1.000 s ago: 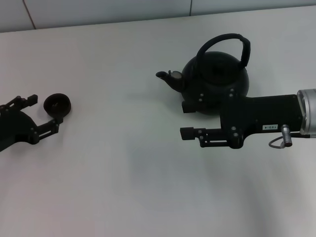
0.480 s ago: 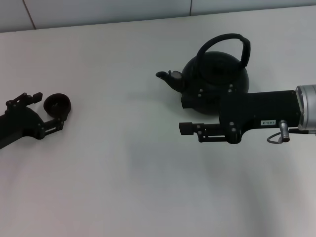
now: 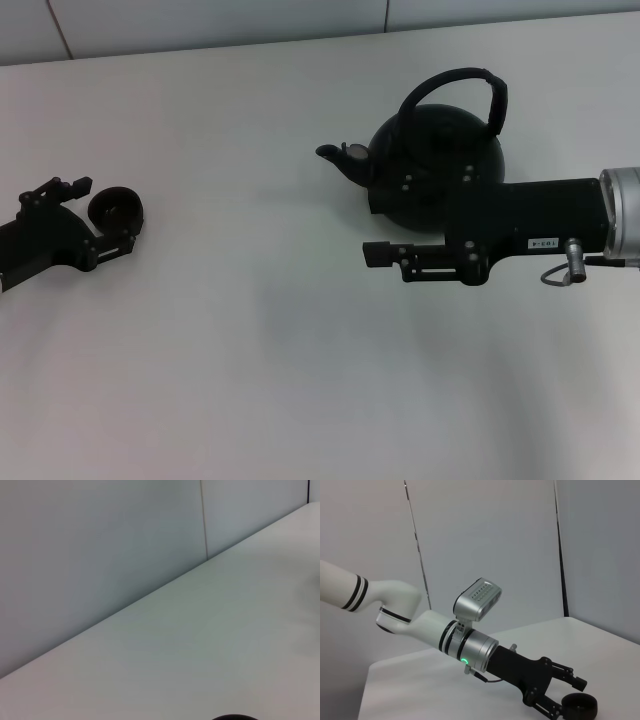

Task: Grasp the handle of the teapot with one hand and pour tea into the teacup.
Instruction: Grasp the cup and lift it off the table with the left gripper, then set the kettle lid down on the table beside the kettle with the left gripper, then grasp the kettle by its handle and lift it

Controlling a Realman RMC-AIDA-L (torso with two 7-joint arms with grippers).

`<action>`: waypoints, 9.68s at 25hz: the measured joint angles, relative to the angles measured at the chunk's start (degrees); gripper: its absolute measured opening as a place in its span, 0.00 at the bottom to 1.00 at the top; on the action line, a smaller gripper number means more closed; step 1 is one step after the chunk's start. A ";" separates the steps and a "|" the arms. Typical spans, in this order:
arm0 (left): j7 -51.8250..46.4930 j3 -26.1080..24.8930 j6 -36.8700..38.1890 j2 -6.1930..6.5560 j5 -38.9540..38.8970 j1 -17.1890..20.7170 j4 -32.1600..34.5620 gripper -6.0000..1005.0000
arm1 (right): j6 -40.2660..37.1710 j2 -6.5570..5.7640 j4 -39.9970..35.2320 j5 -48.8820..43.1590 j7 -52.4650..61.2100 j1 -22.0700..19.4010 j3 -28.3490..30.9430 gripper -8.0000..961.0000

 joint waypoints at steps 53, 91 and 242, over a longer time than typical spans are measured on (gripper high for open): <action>-3.65 11.80 6.17 -0.32 -0.06 -2.60 0.90 0.70 | -0.51 0.11 0.19 -0.01 -0.02 0.48 -0.57 0.62; -7.19 17.64 1.89 -0.09 0.03 -3.30 1.65 0.73 | -0.06 -0.25 0.22 -0.24 -0.34 0.88 -0.07 0.62; -13.18 7.80 31.13 0.79 3.71 7.15 22.91 0.86 | 25.89 -0.36 20.12 5.52 -5.28 1.37 20.19 0.62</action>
